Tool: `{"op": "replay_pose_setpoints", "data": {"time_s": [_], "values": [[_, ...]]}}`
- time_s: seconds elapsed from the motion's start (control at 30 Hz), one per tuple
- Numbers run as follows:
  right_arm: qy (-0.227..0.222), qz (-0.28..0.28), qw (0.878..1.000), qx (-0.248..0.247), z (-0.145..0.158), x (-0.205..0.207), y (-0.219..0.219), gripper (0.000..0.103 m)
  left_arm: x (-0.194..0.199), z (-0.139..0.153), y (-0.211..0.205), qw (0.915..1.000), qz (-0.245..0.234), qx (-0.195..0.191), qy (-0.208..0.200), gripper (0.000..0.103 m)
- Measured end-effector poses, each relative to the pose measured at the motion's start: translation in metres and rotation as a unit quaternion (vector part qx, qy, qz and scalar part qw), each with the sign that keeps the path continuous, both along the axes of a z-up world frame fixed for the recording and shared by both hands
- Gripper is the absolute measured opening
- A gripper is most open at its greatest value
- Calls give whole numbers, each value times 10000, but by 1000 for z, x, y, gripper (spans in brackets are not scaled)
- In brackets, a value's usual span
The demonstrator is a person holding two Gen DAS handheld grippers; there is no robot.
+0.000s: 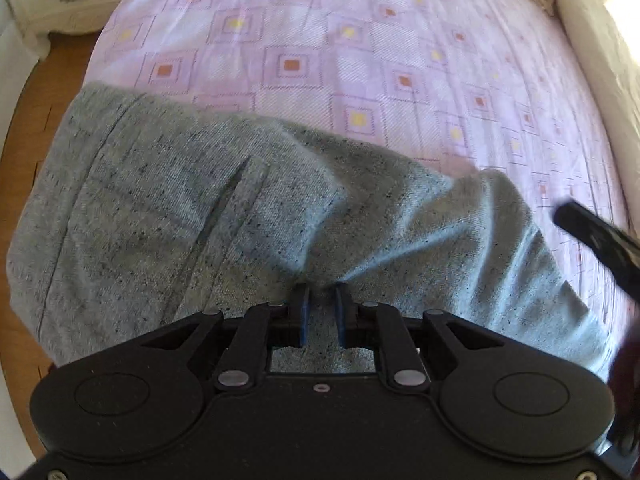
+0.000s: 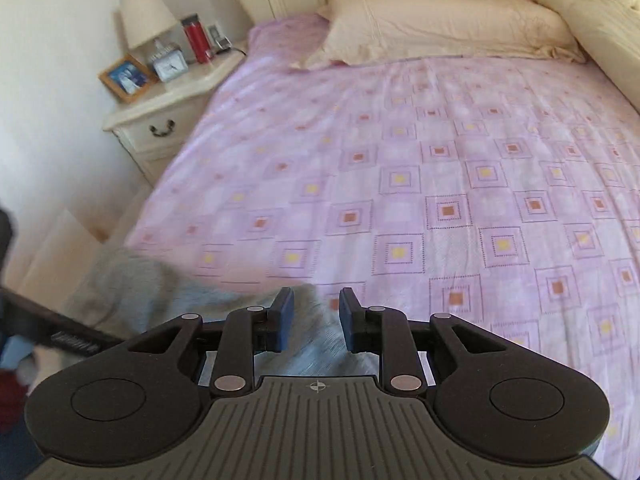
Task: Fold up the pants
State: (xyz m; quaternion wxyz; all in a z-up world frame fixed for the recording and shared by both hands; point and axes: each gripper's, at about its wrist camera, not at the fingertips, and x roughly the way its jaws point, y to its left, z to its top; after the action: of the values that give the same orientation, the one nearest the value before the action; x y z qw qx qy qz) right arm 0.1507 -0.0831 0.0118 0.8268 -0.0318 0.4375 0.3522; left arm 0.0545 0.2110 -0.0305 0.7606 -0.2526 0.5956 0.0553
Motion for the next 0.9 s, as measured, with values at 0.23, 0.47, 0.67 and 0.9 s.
{"op": "replay_pose_setpoints", "data": {"time_s": [0.23, 0.47, 0.67, 0.9], "values": [[-96, 716, 9968, -341, -17, -42, 12, 7, -3, 4, -16, 9984, -284, 427, -250, 22], [-642, 1796, 9770, -951, -17, -106, 16, 5, -16, 21, -5, 9964, 9, 432, -732, 24], [-603, 1631, 9816, -784, -7, -93, 11, 6, -20, 25, 0, 9941, 159, 616, -873, 48], [-542, 899, 9944, -96, 16, -62, -3, 19, -9, 14, -16, 9955, -87, 756, -567, 48]]}}
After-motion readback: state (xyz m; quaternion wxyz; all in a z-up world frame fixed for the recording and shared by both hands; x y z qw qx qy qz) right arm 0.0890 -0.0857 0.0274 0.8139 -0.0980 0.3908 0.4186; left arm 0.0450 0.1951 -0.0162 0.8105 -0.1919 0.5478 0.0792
